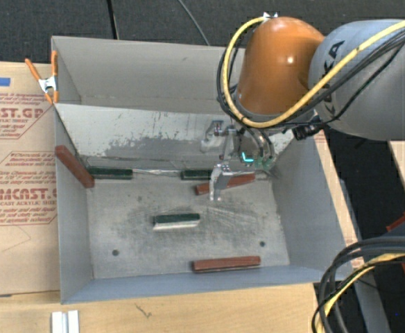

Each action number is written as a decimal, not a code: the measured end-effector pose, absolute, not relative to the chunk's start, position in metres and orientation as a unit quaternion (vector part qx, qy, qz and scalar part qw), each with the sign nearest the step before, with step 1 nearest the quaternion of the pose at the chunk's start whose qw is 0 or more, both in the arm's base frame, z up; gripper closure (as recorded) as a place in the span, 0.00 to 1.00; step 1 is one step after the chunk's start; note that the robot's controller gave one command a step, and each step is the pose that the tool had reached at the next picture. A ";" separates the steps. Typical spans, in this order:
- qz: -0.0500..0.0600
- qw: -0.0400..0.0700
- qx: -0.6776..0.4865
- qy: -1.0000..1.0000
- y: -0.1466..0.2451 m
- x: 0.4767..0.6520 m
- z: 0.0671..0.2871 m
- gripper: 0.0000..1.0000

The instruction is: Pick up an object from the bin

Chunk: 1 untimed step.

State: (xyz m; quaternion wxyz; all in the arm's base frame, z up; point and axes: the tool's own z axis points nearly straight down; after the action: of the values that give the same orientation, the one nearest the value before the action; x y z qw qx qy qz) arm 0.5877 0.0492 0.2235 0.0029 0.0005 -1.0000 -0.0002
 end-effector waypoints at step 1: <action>0.000 -0.001 0.000 -1.000 0.049 0.589 0.228 0.00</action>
Offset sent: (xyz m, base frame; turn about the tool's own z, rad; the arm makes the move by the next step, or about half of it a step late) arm -0.0365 -0.0156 -0.1491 0.0401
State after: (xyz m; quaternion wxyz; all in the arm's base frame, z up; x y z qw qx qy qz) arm 0.5892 0.0491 0.2278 -0.0009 0.0000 -1.0000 -0.0005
